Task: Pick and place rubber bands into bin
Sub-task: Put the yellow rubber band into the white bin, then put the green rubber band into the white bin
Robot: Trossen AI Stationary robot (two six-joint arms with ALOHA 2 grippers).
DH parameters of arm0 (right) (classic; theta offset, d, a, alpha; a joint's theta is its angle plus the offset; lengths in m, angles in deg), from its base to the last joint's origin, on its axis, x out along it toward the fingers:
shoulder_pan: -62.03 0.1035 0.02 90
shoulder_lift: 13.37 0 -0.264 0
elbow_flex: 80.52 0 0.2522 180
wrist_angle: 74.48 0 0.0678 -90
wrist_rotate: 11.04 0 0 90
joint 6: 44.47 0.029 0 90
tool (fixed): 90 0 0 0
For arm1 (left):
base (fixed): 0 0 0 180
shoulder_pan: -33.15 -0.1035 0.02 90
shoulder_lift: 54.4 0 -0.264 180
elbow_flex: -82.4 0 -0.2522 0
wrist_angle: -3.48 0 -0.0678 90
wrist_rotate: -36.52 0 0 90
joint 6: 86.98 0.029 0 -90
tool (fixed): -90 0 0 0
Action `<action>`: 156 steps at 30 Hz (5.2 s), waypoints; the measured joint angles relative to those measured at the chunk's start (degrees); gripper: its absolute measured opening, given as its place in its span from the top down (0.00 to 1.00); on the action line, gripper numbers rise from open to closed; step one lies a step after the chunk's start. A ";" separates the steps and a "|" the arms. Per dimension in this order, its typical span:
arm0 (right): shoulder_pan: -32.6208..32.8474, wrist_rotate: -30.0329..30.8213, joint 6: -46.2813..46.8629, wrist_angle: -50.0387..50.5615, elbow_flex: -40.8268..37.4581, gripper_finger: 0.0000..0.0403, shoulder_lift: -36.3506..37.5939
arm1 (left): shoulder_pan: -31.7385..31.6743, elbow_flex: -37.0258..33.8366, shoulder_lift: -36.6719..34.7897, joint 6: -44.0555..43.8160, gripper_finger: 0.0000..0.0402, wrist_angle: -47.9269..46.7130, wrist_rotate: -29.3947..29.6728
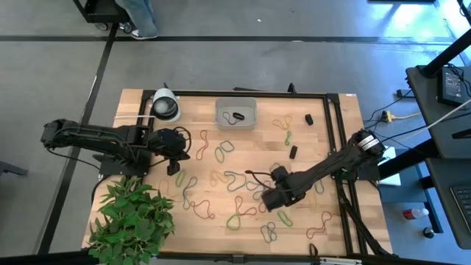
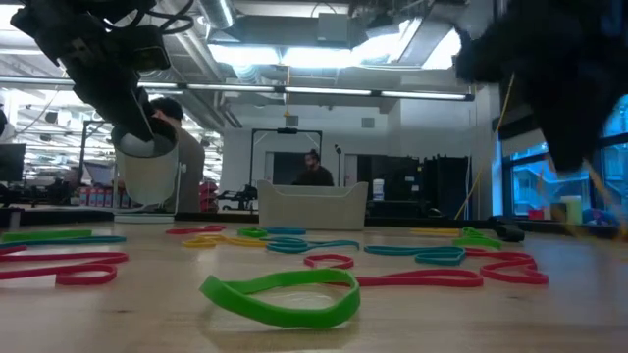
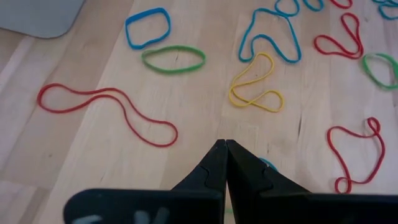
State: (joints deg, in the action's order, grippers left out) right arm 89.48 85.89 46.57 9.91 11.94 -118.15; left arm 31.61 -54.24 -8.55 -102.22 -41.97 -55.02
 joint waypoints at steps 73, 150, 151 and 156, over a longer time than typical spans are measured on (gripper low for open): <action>-51.20 -4.09 -73.22 -29.00 28.19 0.69 -25.81 | -4.35 0.02 -3.13 -4.02 1.00 0.60 6.43; -4.27 7.23 -49.72 -50.29 -50.98 0.98 53.23 | 10.99 21.42 42.54 -44.12 0.68 -26.47 0.56; -4.26 6.62 -50.04 -50.28 -50.98 0.98 53.33 | 10.99 21.42 43.60 -44.36 0.69 -26.28 -0.58; -4.26 5.32 -50.99 -50.55 -50.98 0.98 53.87 | 10.99 21.42 48.00 -45.52 0.73 -25.94 -2.19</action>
State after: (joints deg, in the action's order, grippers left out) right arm 85.21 91.21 -4.42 -40.64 -39.04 -64.28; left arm 42.61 -32.82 39.45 -147.75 -67.91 -57.21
